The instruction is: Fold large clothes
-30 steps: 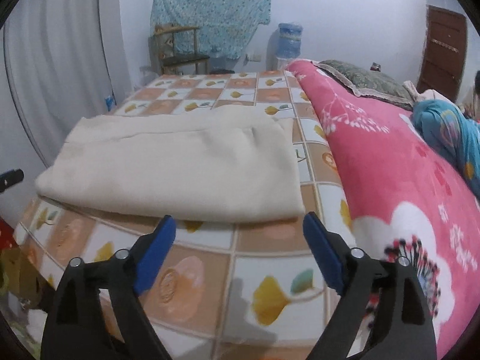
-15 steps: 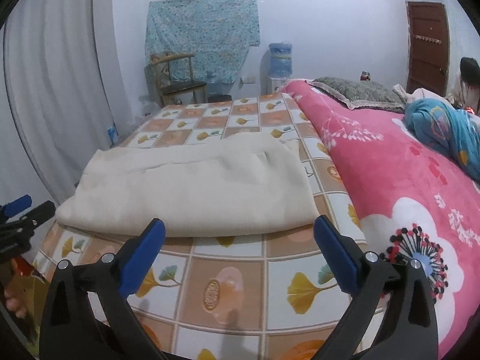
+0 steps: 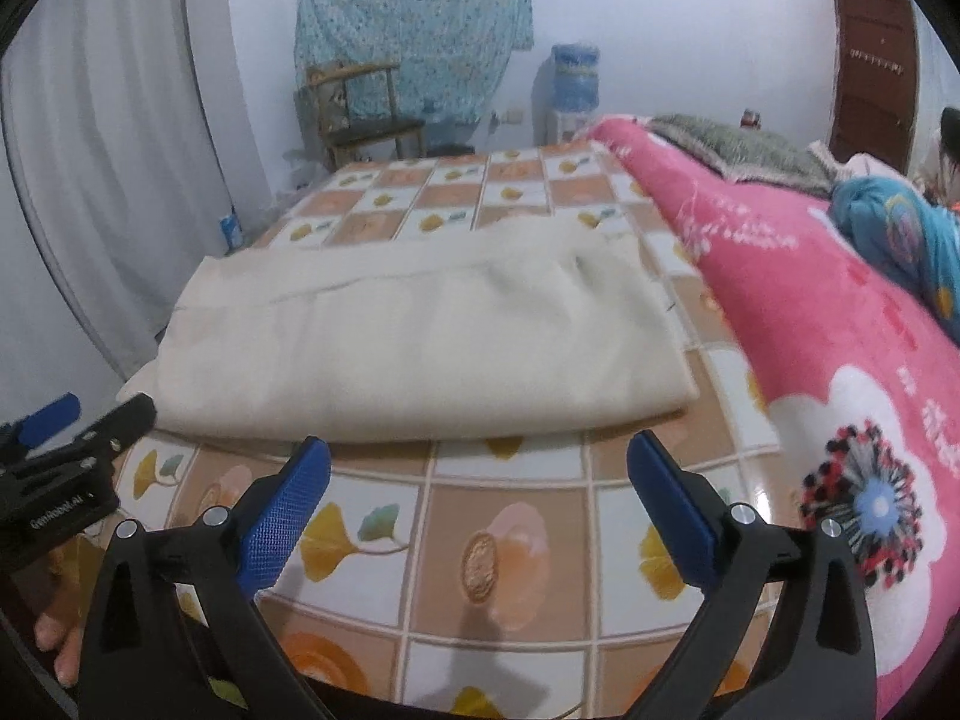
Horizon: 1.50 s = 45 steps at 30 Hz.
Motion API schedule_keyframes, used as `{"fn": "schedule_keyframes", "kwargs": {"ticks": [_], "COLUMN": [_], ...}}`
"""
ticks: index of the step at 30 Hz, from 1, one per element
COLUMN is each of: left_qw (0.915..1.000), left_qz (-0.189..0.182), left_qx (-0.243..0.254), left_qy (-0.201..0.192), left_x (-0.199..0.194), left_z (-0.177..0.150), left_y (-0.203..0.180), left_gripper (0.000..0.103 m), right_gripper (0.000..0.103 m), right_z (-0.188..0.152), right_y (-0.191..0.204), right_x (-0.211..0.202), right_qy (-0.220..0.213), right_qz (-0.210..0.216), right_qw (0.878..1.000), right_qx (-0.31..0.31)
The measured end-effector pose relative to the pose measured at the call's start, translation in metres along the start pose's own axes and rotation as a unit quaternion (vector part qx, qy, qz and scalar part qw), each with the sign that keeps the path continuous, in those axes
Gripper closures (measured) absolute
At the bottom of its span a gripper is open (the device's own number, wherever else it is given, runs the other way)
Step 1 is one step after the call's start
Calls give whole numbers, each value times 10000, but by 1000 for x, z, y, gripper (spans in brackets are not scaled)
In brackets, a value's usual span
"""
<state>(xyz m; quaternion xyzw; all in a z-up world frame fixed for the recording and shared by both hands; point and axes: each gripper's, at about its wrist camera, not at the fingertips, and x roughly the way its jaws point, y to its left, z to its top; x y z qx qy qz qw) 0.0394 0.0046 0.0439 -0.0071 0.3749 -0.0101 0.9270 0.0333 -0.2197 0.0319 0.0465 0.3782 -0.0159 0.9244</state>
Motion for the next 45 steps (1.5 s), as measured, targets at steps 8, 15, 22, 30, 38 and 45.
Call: {"fn": "schedule_keyframes", "kwargs": {"ticks": [8,15,22,30,38,45], "left_qw": [9991,9983,9977,9974,9974,9974], "left_qz": [69,77,40,9,-11,-10], "left_qx": [200,214,239,289,284,288], "left_qy": [360,533,636,656,668,667], "left_x": [11,18,23,24,24,24], "left_z": [-8,-12,-12,-11,-11,-11], "left_y": [-9,-11,-11,-14,-15,-15], "left_gripper": [8,8,8,8,8,8], "right_gripper": [7,7,7,7,7,7], "right_z": [-1,-5,-5,-7,-6,-6], "right_y": [9,8,9,10,9,9], "right_x": [5,12,14,15,15,15], "right_qy": [78,221,268,311,315,315], "right_qz": [3,-35,-40,-58,-72,-71], "right_qw": [9999,9997,9996,9994,9994,9994], "right_qx": [-84,-112,-118,-131,-135,-134]}}
